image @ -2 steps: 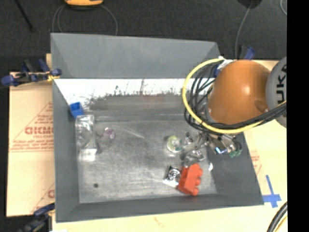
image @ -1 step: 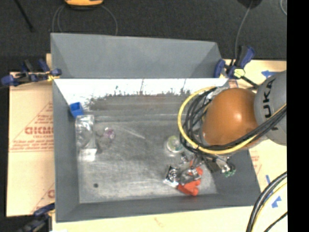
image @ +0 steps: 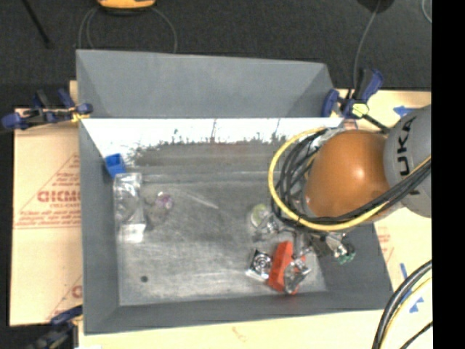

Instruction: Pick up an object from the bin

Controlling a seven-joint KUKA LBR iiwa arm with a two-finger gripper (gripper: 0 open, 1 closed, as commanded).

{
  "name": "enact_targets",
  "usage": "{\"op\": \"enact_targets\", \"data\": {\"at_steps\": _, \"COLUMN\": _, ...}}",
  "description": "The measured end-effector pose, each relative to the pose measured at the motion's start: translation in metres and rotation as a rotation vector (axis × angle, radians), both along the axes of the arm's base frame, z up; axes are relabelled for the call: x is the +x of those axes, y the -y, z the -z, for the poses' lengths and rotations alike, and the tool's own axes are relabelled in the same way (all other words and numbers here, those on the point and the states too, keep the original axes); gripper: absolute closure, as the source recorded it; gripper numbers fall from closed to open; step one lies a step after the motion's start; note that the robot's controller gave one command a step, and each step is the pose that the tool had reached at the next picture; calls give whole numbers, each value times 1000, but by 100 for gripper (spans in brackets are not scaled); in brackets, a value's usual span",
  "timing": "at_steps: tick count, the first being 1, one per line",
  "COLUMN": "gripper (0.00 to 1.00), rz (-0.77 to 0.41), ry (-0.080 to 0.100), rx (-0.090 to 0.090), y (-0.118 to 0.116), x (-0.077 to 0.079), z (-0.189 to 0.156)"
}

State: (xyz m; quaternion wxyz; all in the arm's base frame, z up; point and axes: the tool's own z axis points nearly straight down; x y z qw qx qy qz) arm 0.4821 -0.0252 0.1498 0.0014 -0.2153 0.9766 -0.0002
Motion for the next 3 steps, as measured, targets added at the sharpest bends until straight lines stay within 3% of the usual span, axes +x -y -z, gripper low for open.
{"op": "enact_targets", "data": {"at_steps": 1, "gripper": 0, "rz": -416, "ry": 5, "rx": 0, "y": 55, "x": 30, "z": 76}}
{"op": "enact_targets", "data": {"at_steps": 2, "gripper": 100, "rz": -417, "ry": 10, "rx": -1, "y": 54, "x": 32, "z": 74}}
{"op": "enact_targets", "data": {"at_steps": 3, "gripper": 100, "rz": -475, "ry": 7, "rx": -5, "y": 56, "x": 30, "z": -64}}
